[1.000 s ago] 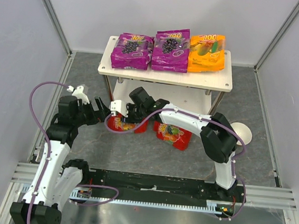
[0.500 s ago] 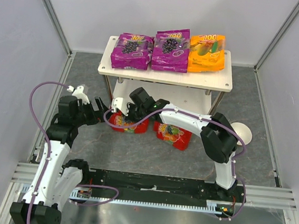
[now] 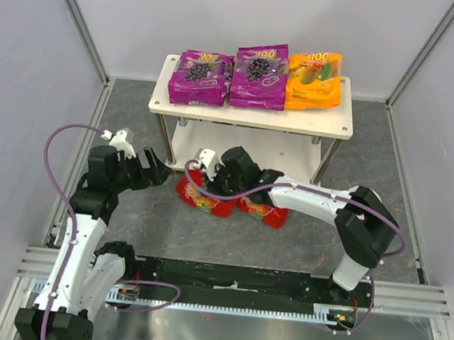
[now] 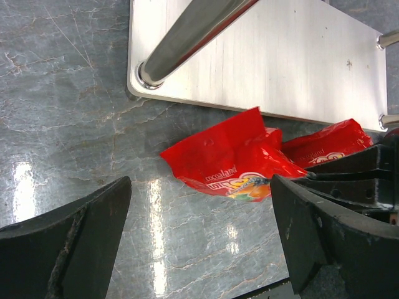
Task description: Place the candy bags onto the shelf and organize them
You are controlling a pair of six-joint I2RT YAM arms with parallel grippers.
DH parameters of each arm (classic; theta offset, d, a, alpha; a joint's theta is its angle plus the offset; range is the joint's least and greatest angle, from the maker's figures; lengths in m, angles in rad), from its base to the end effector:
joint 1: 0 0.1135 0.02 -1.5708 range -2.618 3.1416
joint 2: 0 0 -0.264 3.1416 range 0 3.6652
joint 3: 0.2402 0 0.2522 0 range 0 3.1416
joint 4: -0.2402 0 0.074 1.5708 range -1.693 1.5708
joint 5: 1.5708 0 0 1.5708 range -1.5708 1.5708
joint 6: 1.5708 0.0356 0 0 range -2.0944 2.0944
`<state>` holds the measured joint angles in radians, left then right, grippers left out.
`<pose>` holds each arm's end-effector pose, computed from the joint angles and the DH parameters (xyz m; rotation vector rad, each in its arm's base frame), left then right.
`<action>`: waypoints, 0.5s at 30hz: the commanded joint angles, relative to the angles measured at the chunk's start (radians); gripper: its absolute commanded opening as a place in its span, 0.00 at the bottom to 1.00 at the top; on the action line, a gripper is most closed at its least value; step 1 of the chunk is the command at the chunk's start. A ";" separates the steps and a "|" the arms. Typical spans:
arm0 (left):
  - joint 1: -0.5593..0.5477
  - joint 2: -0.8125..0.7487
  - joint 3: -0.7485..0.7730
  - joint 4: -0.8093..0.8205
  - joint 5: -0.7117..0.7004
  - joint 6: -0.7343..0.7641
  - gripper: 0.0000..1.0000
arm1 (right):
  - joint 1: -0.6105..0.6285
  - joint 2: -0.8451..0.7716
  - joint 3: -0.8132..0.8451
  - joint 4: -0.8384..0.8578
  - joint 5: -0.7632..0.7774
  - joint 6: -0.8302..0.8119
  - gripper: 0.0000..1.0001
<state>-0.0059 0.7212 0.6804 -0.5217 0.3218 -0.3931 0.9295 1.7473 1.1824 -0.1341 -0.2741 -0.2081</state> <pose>0.1600 -0.0122 0.2803 -0.2244 2.1439 -0.5763 0.2245 0.3169 0.2233 -1.3803 1.8815 0.6833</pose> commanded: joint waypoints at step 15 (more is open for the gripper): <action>0.004 -0.022 0.015 0.029 0.010 -0.024 0.99 | -0.003 -0.085 -0.382 1.198 0.171 0.838 0.00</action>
<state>-0.0059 0.7151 0.6804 -0.5217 0.3218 -0.3931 0.9291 1.6524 0.7944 0.6880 -0.1543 0.4465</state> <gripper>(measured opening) 0.993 0.010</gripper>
